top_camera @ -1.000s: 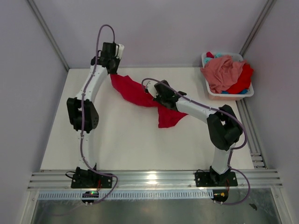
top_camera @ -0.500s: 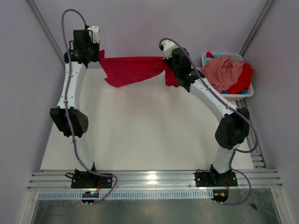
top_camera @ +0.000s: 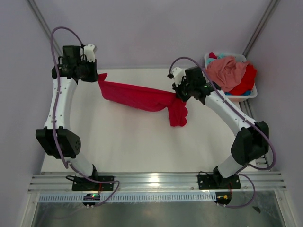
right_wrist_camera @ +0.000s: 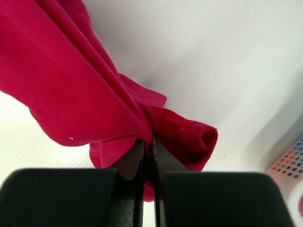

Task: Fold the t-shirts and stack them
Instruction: Flatten the tshirt out

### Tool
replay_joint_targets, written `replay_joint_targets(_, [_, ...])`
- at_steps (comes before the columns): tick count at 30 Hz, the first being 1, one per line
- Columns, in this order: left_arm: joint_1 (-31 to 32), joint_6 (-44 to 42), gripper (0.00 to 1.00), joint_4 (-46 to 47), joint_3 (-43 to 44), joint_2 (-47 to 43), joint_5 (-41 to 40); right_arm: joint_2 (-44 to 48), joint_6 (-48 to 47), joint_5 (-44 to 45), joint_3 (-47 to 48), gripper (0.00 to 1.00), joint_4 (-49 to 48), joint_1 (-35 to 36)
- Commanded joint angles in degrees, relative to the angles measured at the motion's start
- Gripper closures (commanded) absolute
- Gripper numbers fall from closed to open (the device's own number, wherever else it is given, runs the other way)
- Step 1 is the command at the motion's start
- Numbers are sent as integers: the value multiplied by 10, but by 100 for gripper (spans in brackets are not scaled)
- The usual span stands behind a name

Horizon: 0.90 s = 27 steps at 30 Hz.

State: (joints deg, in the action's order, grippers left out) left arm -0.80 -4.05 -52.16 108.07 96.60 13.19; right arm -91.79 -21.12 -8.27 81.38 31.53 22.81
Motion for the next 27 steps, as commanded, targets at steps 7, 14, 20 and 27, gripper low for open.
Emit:
replay_joint_targets(7, [-36, -8, 100, 23, -9, 25, 2, 16, -16, 4, -10, 96, 68, -35])
replay_joint_targets(14, [-35, 22, 100, 39, 79, 130, -5, -82, 6, 80, 71, 96, 8, -35])
replay_joint_targets(20, [-35, 46, 100, 57, 232, 228, -60, -168, 40, 243, 144, 97, -100, -36])
replay_joint_targets(27, [-35, 119, 100, 259, 107, 180, -75, -128, 86, 273, 94, 97, -306, -39])
